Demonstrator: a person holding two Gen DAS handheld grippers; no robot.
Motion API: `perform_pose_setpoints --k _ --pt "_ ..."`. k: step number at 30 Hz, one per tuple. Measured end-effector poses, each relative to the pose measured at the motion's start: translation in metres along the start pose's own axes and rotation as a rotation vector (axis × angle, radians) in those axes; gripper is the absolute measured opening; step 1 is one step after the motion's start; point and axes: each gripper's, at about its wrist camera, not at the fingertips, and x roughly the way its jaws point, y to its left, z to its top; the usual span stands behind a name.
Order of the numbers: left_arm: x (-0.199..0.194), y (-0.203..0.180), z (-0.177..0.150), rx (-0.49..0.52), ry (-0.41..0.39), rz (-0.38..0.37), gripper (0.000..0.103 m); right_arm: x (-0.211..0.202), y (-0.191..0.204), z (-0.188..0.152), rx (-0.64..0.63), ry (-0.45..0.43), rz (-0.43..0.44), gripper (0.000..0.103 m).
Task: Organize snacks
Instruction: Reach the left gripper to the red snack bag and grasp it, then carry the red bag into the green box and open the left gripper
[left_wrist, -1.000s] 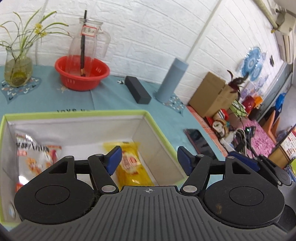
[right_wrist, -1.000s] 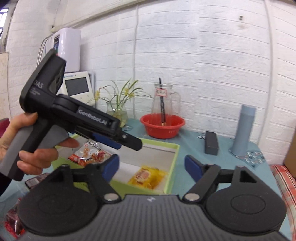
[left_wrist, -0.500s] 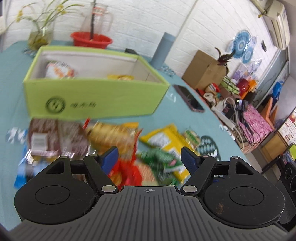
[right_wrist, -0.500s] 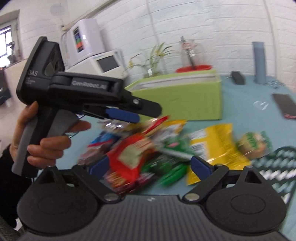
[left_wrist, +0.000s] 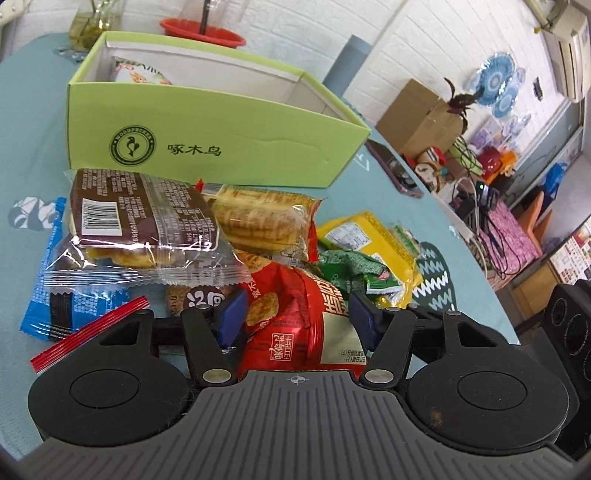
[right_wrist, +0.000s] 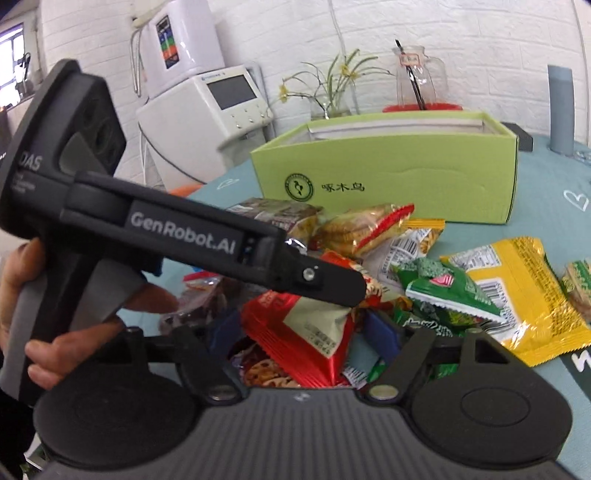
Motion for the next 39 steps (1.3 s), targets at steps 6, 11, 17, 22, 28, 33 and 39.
perform_pose_setpoints --k 6,11,17,22,28,33,39 --pt "-0.018 -0.007 -0.012 0.010 -0.056 0.002 0.021 -0.006 0.016 0.001 -0.044 -0.017 -0.030 0.070" --pt "-0.047 -0.017 -0.007 -0.028 -0.124 -0.037 0.021 -0.029 0.034 0.008 -0.108 -0.092 -0.045 0.070" --pt "-0.055 -0.030 0.035 -0.007 -0.193 -0.028 0.022 -0.034 0.029 0.040 -0.164 -0.172 -0.053 0.070" --pt "-0.042 -0.029 0.094 0.015 -0.267 -0.007 0.022 -0.012 0.008 0.091 -0.231 -0.226 -0.079 0.070" --pt "-0.012 -0.009 0.167 0.000 -0.318 0.037 0.022 0.037 -0.030 0.153 -0.283 -0.253 -0.072 0.070" --pt "0.033 0.019 0.197 0.002 -0.284 0.095 0.022 0.090 -0.057 0.173 -0.292 -0.194 -0.065 0.071" --pt "0.079 0.047 0.196 -0.008 -0.195 0.148 0.037 0.131 -0.078 0.174 -0.258 -0.094 -0.049 0.075"
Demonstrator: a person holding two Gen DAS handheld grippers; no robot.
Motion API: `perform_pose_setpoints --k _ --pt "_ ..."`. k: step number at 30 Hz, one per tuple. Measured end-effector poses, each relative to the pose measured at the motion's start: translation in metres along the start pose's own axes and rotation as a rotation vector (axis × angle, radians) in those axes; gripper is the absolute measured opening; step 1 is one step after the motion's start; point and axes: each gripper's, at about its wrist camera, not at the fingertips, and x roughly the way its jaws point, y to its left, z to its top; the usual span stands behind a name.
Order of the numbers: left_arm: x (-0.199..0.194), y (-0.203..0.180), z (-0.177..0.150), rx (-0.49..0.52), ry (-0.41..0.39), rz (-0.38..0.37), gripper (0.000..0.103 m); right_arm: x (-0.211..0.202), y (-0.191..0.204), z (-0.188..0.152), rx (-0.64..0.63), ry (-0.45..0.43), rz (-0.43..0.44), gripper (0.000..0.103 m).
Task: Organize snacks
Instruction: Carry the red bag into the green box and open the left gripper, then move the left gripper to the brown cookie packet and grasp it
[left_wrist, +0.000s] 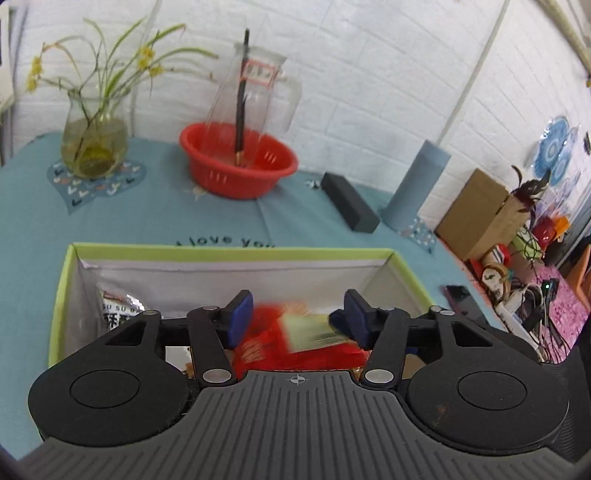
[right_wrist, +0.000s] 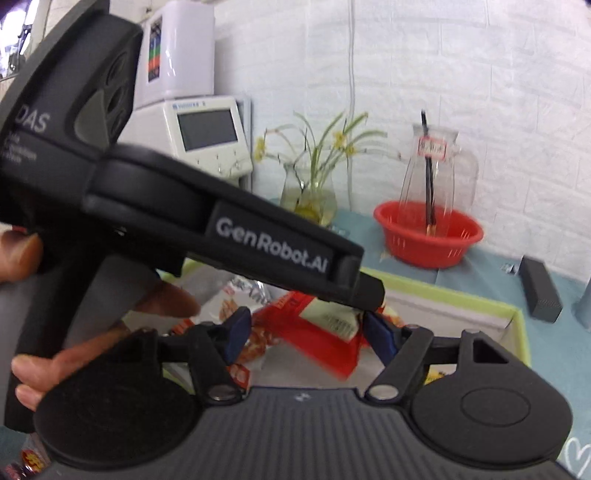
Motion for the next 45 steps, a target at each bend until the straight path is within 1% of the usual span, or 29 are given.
perform_pose_setpoints --k 1,3,4,5,7,9,10,12,14,16,19,21,23,24,25,27,29,31,33,35,37,39,41,42,44,45 --pt "-0.003 0.002 -0.001 -0.012 -0.003 -0.008 0.039 -0.003 -0.001 -0.001 0.002 -0.003 -0.005 0.076" --pt "-0.015 0.002 -0.002 -0.019 -0.032 -0.013 0.045 -0.018 -0.003 -0.003 0.012 -0.025 -0.012 0.080" --pt "-0.024 -0.001 -0.003 -0.018 -0.045 -0.010 0.051 -0.030 -0.003 -0.004 0.020 -0.041 -0.021 0.083" --pt "-0.035 -0.004 -0.005 -0.014 -0.058 -0.014 0.055 -0.044 -0.002 -0.007 0.025 -0.056 -0.032 0.085" --pt "-0.057 -0.012 -0.013 -0.001 -0.080 -0.035 0.056 -0.074 0.001 -0.018 0.033 -0.082 -0.055 0.087" --pt "-0.080 -0.020 -0.025 0.010 -0.092 -0.056 0.061 -0.107 0.008 -0.031 0.050 -0.103 -0.080 0.094" --pt "-0.091 -0.024 -0.033 0.015 -0.096 -0.069 0.065 -0.123 0.013 -0.038 0.063 -0.107 -0.091 0.094" --pt "-0.112 -0.033 -0.053 0.031 -0.091 -0.096 0.064 -0.150 0.023 -0.055 0.087 -0.108 -0.096 0.094" --pt "-0.130 -0.040 -0.078 0.038 -0.075 -0.132 0.063 -0.176 0.038 -0.077 0.112 -0.086 -0.090 0.094" --pt "-0.144 -0.044 -0.108 0.044 -0.034 -0.173 0.062 -0.196 0.056 -0.097 0.137 -0.057 -0.080 0.094" --pt "-0.158 -0.046 -0.156 0.059 0.040 -0.178 0.061 -0.217 0.089 -0.134 0.166 -0.005 -0.051 0.094" --pt "-0.163 -0.045 -0.184 0.071 0.091 -0.160 0.059 -0.222 0.110 -0.155 0.195 0.028 -0.031 0.094" --pt "-0.166 -0.039 -0.210 0.040 0.138 -0.131 0.058 -0.222 0.127 -0.170 0.199 0.052 -0.021 0.094" --pt "-0.169 -0.035 -0.218 0.015 0.148 -0.128 0.055 -0.220 0.133 -0.172 0.185 0.065 -0.018 0.094" --pt "-0.173 -0.030 -0.223 -0.017 0.148 -0.139 0.050 -0.216 0.138 -0.172 0.162 0.076 -0.019 0.094" --pt "-0.184 -0.025 -0.228 -0.072 0.141 -0.166 0.050 -0.206 0.145 -0.167 0.095 0.092 0.002 0.094" --pt "-0.200 -0.020 -0.228 -0.105 0.095 -0.180 0.053 -0.195 0.151 -0.156 0.021 0.102 0.030 0.094" --pt "-0.214 -0.015 -0.227 -0.107 0.053 -0.154 0.056 -0.183 0.154 -0.146 -0.042 0.095 0.059 0.094" --pt "-0.223 -0.009 -0.225 -0.113 0.025 -0.126 0.057 -0.163 0.151 -0.140 -0.063 0.135 0.075 0.094" --pt "-0.229 -0.003 -0.226 -0.130 0.013 -0.120 0.059 -0.150 0.148 -0.141 -0.045 0.161 0.074 0.094" --pt "-0.233 0.003 -0.228 -0.145 0.009 -0.128 0.061 -0.148 0.151 -0.148 -0.002 0.190 0.111 0.094" --pt "-0.232 0.005 -0.230 -0.140 0.013 -0.141 0.061 -0.157 0.159 -0.155 0.005 0.178 0.107 0.095" --pt "-0.227 0.004 -0.231 -0.127 0.033 -0.169 0.061 -0.169 0.167 -0.161 0.025 0.181 0.092 0.094" --pt "-0.223 0.001 -0.232 -0.120 0.050 -0.198 0.061 -0.174 0.168 -0.164 0.046 0.175 0.082 0.094" --pt "-0.213 -0.008 -0.234 -0.105 0.095 -0.255 0.059 -0.179 0.169 -0.167 0.075 0.170 0.029 0.094" --pt "-0.207 -0.013 -0.234 -0.099 0.114 -0.264 0.058 -0.179 0.168 -0.168 0.081 0.171 0.004 0.094"
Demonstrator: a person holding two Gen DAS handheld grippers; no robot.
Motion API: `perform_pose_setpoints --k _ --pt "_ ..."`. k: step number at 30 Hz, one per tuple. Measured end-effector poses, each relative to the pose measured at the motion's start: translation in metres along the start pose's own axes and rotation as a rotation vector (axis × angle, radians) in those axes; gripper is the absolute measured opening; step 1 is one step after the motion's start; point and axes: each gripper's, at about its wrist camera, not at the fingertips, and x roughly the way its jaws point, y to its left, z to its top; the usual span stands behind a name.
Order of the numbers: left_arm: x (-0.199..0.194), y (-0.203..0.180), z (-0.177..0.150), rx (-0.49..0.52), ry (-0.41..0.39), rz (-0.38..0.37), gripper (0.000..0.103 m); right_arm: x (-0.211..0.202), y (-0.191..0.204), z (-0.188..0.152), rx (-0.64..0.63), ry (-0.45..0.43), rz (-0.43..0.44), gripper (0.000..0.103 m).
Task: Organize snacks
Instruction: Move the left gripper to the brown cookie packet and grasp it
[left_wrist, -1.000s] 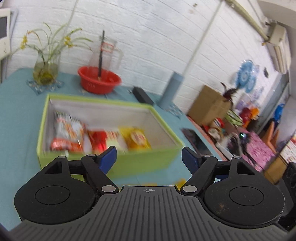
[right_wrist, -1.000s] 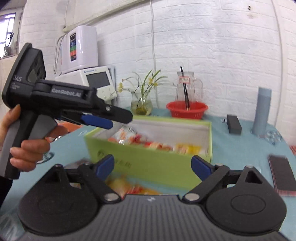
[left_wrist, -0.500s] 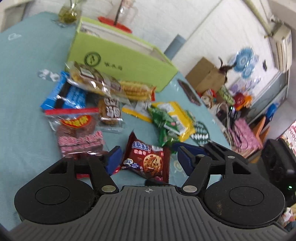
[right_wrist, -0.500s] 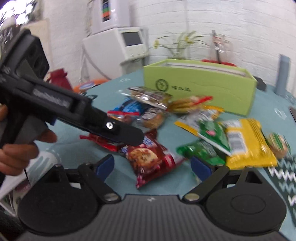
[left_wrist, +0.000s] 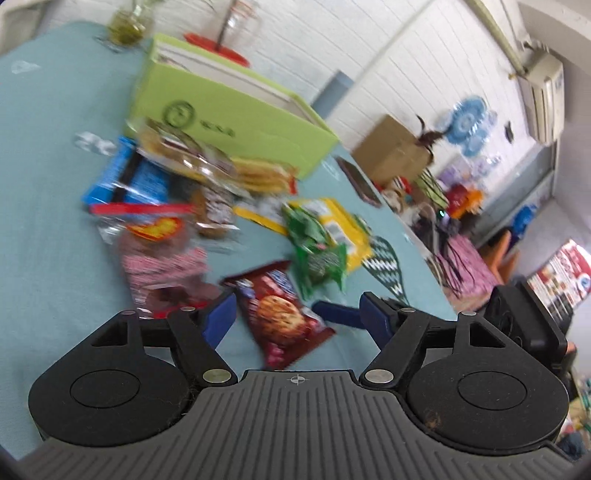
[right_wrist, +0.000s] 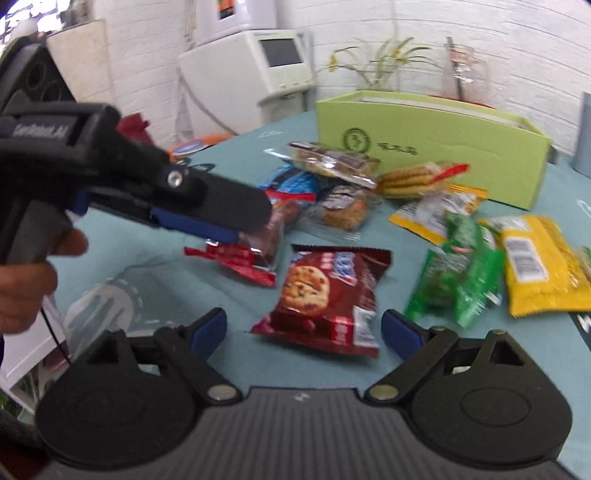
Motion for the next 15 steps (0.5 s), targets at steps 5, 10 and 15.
perform_pose_setpoints --k 5,10,15 --pt "0.032 -0.011 0.001 0.026 0.062 0.062 0.054 0.006 -0.003 -0.002 0.045 -0.032 -0.038 0.094" --pt "0.040 -0.003 0.000 0.005 0.064 0.111 0.053 0.003 -0.011 -0.002 0.081 -0.045 -0.022 0.094" --pt "0.041 -0.001 0.012 -0.004 0.066 0.094 0.052 0.000 -0.009 0.007 0.124 -0.025 -0.046 0.093"
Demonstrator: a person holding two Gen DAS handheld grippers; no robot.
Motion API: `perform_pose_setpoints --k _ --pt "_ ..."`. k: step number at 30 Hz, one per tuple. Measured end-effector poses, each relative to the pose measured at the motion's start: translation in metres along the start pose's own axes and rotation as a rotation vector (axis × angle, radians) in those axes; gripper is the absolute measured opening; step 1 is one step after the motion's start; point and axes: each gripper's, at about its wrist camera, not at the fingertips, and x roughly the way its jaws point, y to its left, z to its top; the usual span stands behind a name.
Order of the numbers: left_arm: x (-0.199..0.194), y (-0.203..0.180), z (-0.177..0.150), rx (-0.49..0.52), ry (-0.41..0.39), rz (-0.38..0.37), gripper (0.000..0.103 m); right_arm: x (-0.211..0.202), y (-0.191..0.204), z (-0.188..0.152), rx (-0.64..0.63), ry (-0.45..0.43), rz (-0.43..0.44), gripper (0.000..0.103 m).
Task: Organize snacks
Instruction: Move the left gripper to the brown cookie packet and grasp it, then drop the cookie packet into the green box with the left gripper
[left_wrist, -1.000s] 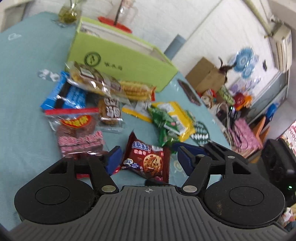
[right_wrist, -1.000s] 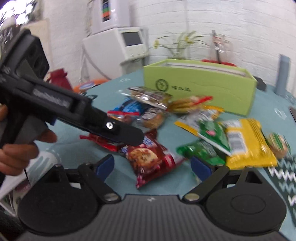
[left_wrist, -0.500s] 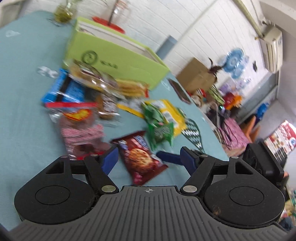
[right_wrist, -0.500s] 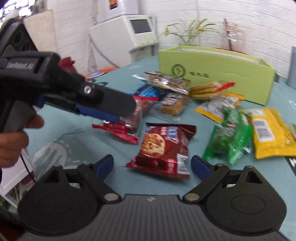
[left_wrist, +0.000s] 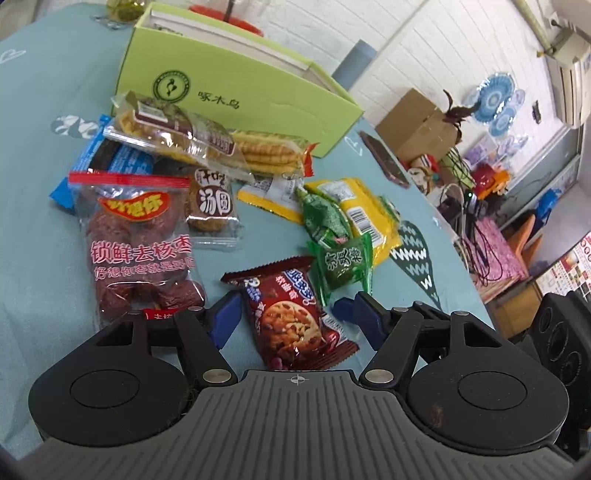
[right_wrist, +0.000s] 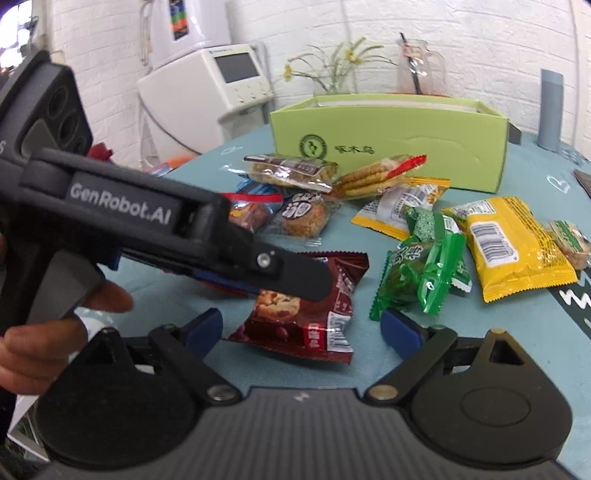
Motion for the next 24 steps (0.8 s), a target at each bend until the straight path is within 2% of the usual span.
perform_pose_setpoints --k 4,7,9,10,11,14,17,21,24 --pt "0.002 0.000 -0.001 0.006 0.021 -0.003 0.051 -0.002 0.015 -0.001 -0.090 -0.032 -0.018 0.089" --pt "0.005 -0.001 -0.004 0.019 0.028 -0.002 0.048 0.008 0.013 -0.004 -0.087 -0.010 -0.017 0.078" --pt "0.006 -0.002 -0.006 0.030 0.025 0.003 0.036 0.007 0.012 -0.007 -0.089 -0.032 -0.029 0.074" --pt "0.007 -0.002 -0.007 0.035 0.024 0.017 0.023 0.006 0.010 -0.007 -0.081 -0.039 -0.041 0.070" --pt "0.006 -0.002 -0.007 0.034 0.021 0.021 0.019 0.004 0.008 -0.006 -0.062 -0.044 -0.042 0.065" --pt "0.005 -0.001 -0.005 0.003 0.027 -0.005 0.017 -0.004 0.003 -0.004 -0.036 -0.055 -0.029 0.063" --pt "-0.006 -0.006 0.004 -0.010 -0.004 -0.029 0.018 -0.017 0.006 0.004 -0.045 -0.097 -0.032 0.065" --pt "-0.020 -0.018 0.029 0.014 -0.070 -0.035 0.017 -0.027 0.003 0.025 -0.085 -0.172 -0.027 0.065" --pt "-0.018 -0.025 0.060 0.034 -0.102 -0.013 0.017 -0.017 -0.004 0.051 -0.130 -0.215 -0.033 0.065"
